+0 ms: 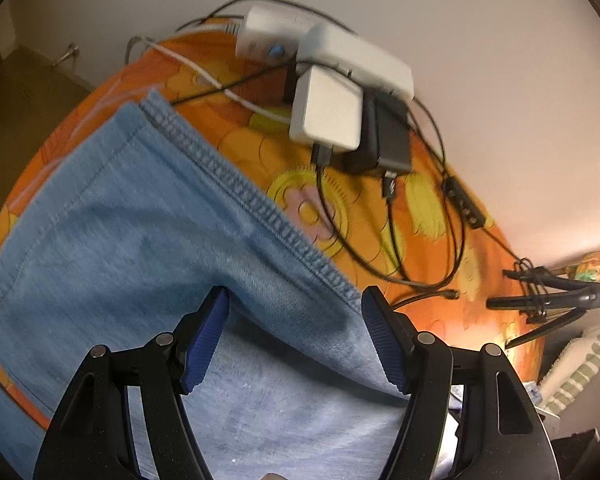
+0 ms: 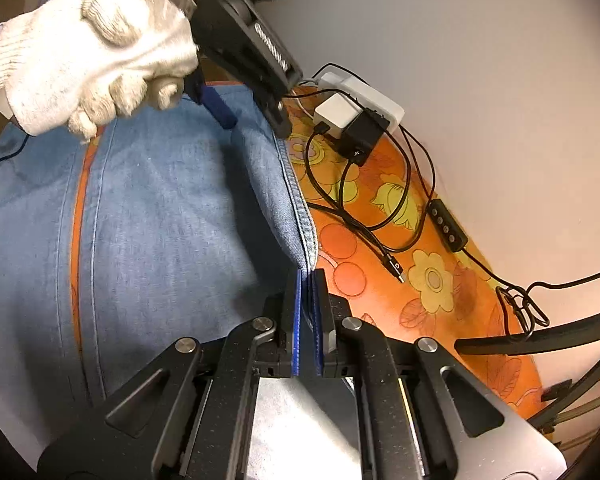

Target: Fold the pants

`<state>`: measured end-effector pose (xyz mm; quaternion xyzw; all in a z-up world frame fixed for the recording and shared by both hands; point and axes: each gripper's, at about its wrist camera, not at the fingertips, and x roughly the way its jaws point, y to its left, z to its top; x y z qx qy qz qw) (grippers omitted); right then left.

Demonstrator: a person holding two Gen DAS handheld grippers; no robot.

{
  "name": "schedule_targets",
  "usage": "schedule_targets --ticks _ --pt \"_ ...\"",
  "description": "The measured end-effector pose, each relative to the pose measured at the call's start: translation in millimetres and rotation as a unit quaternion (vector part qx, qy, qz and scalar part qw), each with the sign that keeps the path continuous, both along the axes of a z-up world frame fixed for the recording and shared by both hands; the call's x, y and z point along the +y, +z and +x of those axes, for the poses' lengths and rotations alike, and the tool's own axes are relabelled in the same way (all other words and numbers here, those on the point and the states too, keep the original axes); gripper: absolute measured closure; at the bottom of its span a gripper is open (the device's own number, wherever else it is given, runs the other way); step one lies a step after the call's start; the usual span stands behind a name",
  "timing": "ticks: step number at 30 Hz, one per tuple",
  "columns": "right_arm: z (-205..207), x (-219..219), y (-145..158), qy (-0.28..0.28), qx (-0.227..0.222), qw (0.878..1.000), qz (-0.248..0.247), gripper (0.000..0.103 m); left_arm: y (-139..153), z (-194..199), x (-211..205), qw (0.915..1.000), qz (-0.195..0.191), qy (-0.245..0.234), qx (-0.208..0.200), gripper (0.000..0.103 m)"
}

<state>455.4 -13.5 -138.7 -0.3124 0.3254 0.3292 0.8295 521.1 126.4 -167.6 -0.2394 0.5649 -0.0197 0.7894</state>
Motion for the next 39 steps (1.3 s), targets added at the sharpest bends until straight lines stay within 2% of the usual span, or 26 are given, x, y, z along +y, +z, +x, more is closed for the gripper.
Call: schedule_targets --ticks 4,5,6,8,9,12,22,28,34,39 --pt "-1 -1 2 0.0 -0.007 1.0 0.006 0.097 -4 0 -3 0.9999 0.008 0.011 -0.007 0.037" --pt "-2 0 3 -0.001 -0.008 1.0 0.007 0.097 -4 0 -2 0.9997 0.006 0.019 -0.012 0.044" --pt "-2 0 3 -0.001 -0.007 1.0 0.008 0.097 -5 0 0 0.9995 0.007 0.024 -0.017 0.058" --pt "-5 1 4 -0.001 -0.009 1.0 0.007 0.097 -5 -4 6 0.999 0.004 0.036 -0.027 0.079" --pt "-8 1 4 -0.001 -0.01 1.0 0.006 0.097 -3 -7 11 0.9988 0.002 0.038 -0.032 0.087" --pt "-14 4 7 -0.001 -0.013 1.0 0.006 0.097 1 -14 18 0.9979 -0.001 0.038 -0.053 0.095" --pt "-53 6 36 0.009 -0.015 1.0 0.017 0.097 37 -50 23 0.9929 -0.026 0.028 -0.113 0.099" --pt "-93 6 59 0.02 0.004 0.999 0.04 0.098 52 -91 22 0.9893 -0.04 0.024 -0.138 0.099" --pt "-152 10 70 0.045 0.023 0.998 0.048 0.098 63 -165 32 0.9855 -0.045 0.023 -0.162 0.099" --pt "-206 17 62 0.071 0.039 0.996 0.03 0.098 60 -229 38 0.984 -0.031 0.026 -0.173 0.099"
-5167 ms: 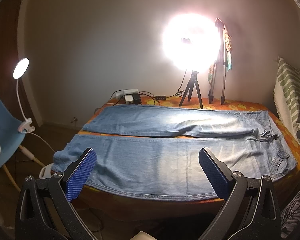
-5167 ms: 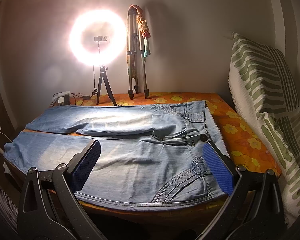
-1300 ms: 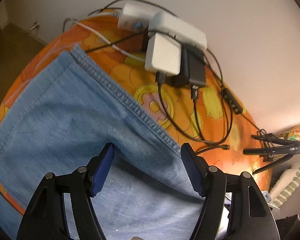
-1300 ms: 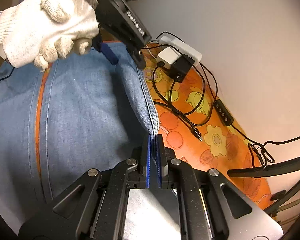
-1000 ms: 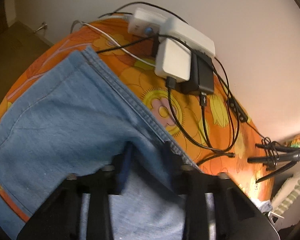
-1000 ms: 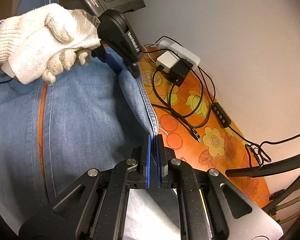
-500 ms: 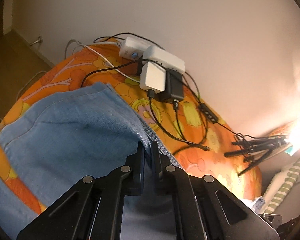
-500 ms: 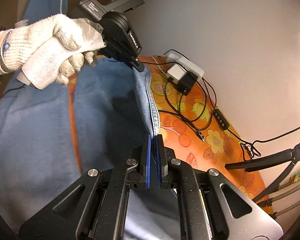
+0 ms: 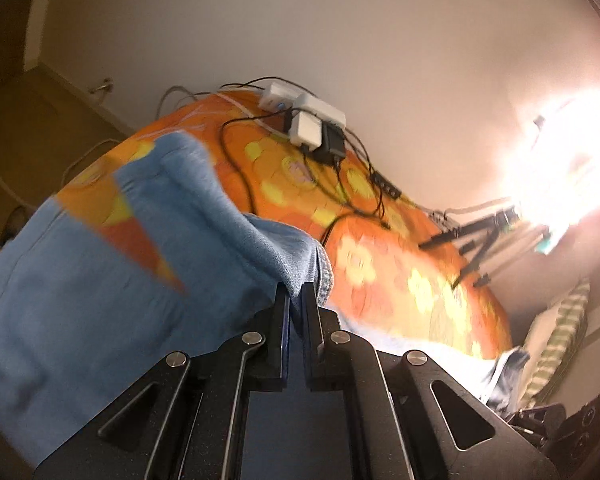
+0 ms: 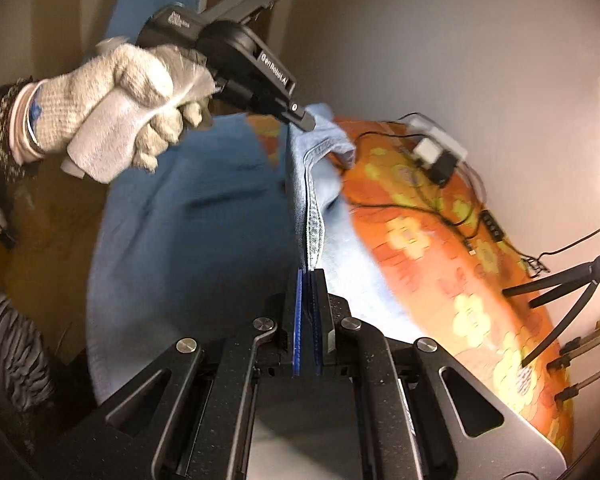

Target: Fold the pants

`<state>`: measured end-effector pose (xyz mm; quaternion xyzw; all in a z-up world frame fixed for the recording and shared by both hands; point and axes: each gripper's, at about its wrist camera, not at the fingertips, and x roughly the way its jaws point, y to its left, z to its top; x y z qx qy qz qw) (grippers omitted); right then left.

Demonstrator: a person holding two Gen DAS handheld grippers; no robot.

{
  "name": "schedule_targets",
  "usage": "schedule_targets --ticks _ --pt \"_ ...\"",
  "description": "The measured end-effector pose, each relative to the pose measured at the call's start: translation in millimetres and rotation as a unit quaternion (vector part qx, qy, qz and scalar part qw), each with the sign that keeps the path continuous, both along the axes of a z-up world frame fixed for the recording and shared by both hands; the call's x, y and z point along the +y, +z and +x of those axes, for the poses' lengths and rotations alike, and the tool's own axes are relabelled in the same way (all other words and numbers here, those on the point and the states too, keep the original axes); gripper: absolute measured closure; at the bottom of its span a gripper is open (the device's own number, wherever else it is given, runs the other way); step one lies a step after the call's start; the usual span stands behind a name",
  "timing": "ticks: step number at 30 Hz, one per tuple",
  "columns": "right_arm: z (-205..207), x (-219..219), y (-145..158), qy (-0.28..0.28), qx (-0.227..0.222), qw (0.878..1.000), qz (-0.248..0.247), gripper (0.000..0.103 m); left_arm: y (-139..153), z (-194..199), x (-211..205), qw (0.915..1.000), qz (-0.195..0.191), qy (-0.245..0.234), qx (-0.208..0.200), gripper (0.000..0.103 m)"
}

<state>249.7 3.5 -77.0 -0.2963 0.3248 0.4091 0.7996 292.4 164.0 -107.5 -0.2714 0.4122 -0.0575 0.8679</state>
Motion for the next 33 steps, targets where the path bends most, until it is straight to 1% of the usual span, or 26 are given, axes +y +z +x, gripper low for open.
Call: schedule_targets --ticks 2,5,8,11,14,16,19,21,24,28,29,30,33 --pt "-19 2 -6 0.009 0.007 1.0 -0.007 0.098 -7 -24 2 1.0 0.006 0.001 0.003 0.099" --pt "-44 4 -20 0.013 0.028 0.999 -0.012 0.098 -17 -44 3 0.9998 0.013 0.003 0.015 0.099" --pt "-66 7 -31 0.017 0.04 0.999 -0.016 0.098 -21 -59 1 0.9993 0.031 0.003 0.022 0.099" --pt "-80 9 -36 0.018 0.046 0.999 -0.015 0.098 -22 -76 1 0.9984 0.051 0.003 0.026 0.099" --pt "-93 12 -38 0.017 0.054 0.998 -0.013 0.098 -22 -92 5 0.998 0.057 0.007 0.027 0.099" --pt "-102 14 -41 0.018 0.057 0.998 -0.017 0.098 -24 -100 7 0.9975 0.061 0.005 0.036 0.099" --pt "-108 18 -47 0.018 0.063 0.998 -0.023 0.098 -29 -113 9 0.9967 0.069 0.011 0.042 0.099" --pt "-112 22 -51 0.019 0.067 0.997 -0.025 0.098 -28 -122 10 0.996 0.078 0.02 0.038 0.095" --pt "-118 29 -58 0.018 0.069 0.997 -0.028 0.098 -25 -133 15 0.9965 0.069 0.037 0.03 0.094" --pt "-118 35 -69 0.015 0.079 0.996 -0.035 0.098 -19 -146 22 0.996 0.07 0.052 0.021 0.094" --pt "-116 35 -71 0.011 0.084 0.996 -0.033 0.097 -17 -146 22 0.9959 0.072 0.052 0.02 0.091" --pt "-116 34 -72 0.009 0.088 0.996 -0.031 0.095 -15 -146 22 0.9956 0.075 0.053 0.018 0.085" --pt "-113 33 -74 0.005 0.098 0.995 -0.022 0.091 -10 -141 19 0.9947 0.088 0.051 0.012 0.074"
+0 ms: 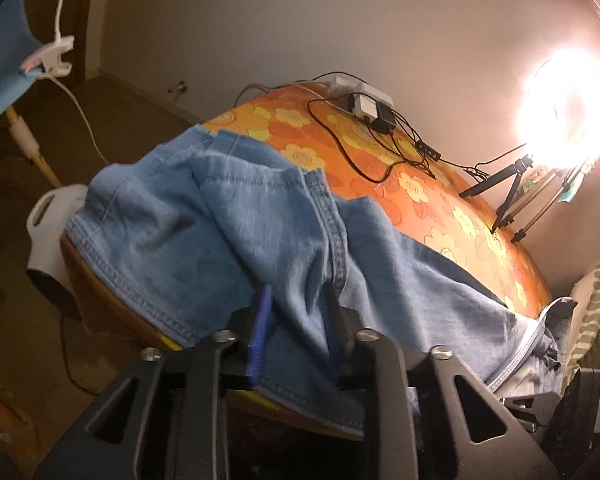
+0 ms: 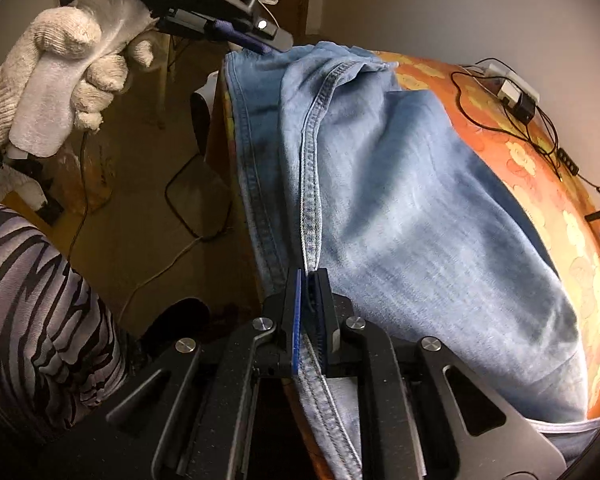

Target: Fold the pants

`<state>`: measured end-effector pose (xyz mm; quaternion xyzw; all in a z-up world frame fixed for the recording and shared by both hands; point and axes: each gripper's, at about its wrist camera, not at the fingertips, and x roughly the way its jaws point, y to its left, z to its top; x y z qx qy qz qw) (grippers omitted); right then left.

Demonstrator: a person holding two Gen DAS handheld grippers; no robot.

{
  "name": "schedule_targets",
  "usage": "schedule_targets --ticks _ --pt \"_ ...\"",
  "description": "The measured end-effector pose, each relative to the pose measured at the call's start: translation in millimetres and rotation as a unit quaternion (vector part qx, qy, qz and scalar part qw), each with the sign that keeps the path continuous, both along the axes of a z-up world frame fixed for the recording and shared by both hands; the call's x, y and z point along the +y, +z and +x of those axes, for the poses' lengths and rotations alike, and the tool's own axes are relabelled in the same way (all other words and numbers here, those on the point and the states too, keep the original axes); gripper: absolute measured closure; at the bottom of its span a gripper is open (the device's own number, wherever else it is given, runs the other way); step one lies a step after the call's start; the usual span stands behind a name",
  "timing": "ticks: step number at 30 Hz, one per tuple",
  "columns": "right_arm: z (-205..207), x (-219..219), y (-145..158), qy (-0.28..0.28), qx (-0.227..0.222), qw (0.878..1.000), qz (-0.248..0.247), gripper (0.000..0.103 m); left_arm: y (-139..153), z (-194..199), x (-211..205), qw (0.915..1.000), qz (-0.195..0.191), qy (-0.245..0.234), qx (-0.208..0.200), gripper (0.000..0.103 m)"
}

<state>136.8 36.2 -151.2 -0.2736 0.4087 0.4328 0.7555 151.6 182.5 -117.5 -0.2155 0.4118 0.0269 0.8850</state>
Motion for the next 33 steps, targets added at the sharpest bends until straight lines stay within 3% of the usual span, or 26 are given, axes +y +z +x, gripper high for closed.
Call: schedule_targets --ticks 3,5,10,12,14,16,18,21,28,31,33 --pt "-1 1 2 -0.002 0.009 1.0 0.009 0.077 1 18 -16 0.9994 0.029 -0.017 0.006 0.061" --pt "-7 0 6 -0.002 0.013 1.0 0.016 0.071 -2 28 -25 0.9985 0.048 -0.023 0.013 0.06" --pt "-15 -10 26 0.006 0.014 0.999 0.039 0.071 -16 59 -46 0.9945 0.09 -0.03 0.044 0.059" --pt "-12 -17 35 -0.003 0.007 0.999 0.046 0.071 -24 69 -46 0.9913 0.116 -0.015 0.06 0.059" --pt "0 -27 44 -0.021 0.007 0.998 0.057 0.071 -30 75 -40 0.9906 0.118 -0.001 0.069 0.059" --pt "16 -34 52 -0.04 0.004 0.997 0.066 0.071 -33 75 -33 0.9913 0.116 0.008 0.062 0.06" --pt "33 -38 62 -0.056 -0.005 0.996 0.073 0.07 -36 70 -19 0.9937 0.096 0.023 0.053 0.08" --pt "62 -33 76 -0.07 0.0 0.994 0.086 0.059 -38 55 4 0.9964 0.057 0.045 0.042 0.092" --pt "104 -8 76 -0.086 -0.021 0.993 0.077 0.057 -35 -1 59 0.9914 0.019 0.129 0.008 0.095" --pt "106 -8 73 -0.095 -0.017 0.992 0.08 0.057 -47 -19 76 0.9893 0.001 0.143 0.031 0.095" --pt "102 -10 70 -0.098 -0.02 0.992 0.074 0.057 -51 -28 78 0.9887 0.016 0.144 0.041 0.091"
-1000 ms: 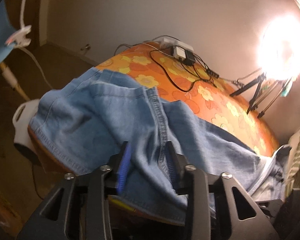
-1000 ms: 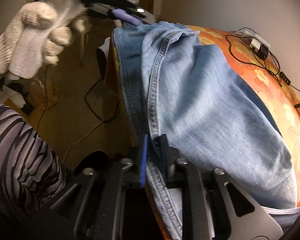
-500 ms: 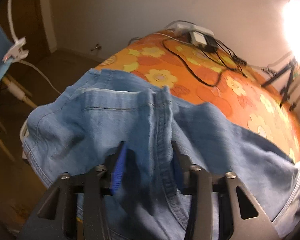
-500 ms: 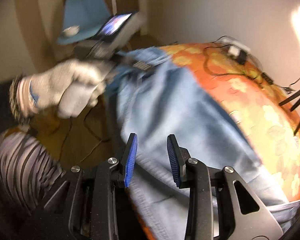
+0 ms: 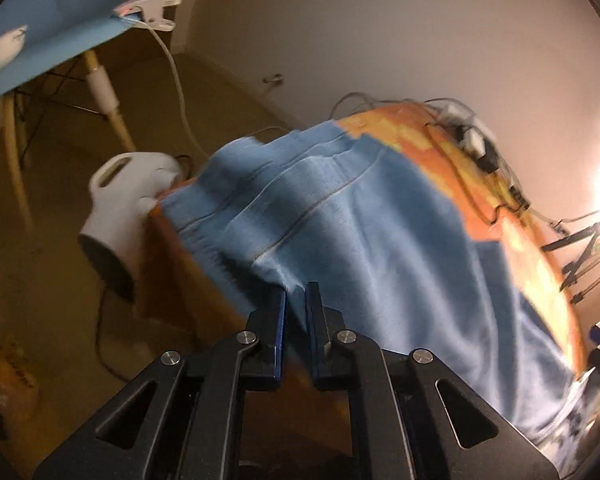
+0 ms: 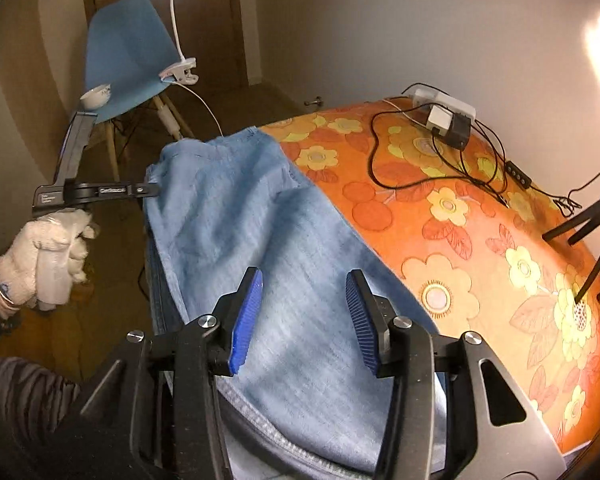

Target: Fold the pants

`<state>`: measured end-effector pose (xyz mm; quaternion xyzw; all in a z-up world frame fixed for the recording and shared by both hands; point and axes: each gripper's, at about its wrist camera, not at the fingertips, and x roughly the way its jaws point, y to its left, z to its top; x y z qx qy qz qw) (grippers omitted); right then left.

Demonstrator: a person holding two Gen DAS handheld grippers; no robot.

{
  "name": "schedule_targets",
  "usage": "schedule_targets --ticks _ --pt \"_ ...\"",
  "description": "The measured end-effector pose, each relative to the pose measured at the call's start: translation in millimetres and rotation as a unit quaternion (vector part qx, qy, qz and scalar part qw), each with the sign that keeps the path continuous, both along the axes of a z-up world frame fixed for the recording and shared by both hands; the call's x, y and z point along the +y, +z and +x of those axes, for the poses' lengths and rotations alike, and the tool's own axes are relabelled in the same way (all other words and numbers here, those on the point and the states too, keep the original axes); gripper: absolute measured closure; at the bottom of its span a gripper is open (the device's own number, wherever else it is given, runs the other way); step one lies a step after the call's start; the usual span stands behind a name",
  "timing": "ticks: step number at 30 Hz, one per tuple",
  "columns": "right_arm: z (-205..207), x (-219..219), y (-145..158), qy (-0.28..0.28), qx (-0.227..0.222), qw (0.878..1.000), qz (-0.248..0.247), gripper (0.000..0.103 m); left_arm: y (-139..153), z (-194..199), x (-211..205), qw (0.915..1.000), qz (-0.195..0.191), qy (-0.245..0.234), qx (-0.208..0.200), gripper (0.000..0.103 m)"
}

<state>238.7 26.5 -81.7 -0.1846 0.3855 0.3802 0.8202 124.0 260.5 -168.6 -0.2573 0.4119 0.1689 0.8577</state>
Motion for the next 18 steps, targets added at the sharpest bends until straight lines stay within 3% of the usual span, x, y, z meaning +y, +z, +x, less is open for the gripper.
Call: schedule_targets --ticks 3,8,10,12,18 --pt "-5 -12 -2 -0.012 -0.007 1.0 -0.008 0.057 5 -10 1 0.9998 0.02 0.001 0.005 0.081" --pt "-16 -57 9 -0.073 -0.018 0.997 0.002 0.057 34 -17 -1 0.9985 0.052 -0.009 -0.017 0.08" --pt "-20 -84 17 -0.107 -0.018 0.994 0.016 0.051 49 -20 -7 0.997 0.066 -0.026 -0.031 0.078" --pt "-25 -116 25 -0.148 -0.019 0.988 0.031 0.043 64 -16 -18 0.995 0.066 -0.058 -0.047 0.071" --pt "-32 -219 44 -0.267 -0.024 0.962 0.041 0.042 101 21 -82 0.9786 0.056 -0.187 -0.066 0.07"
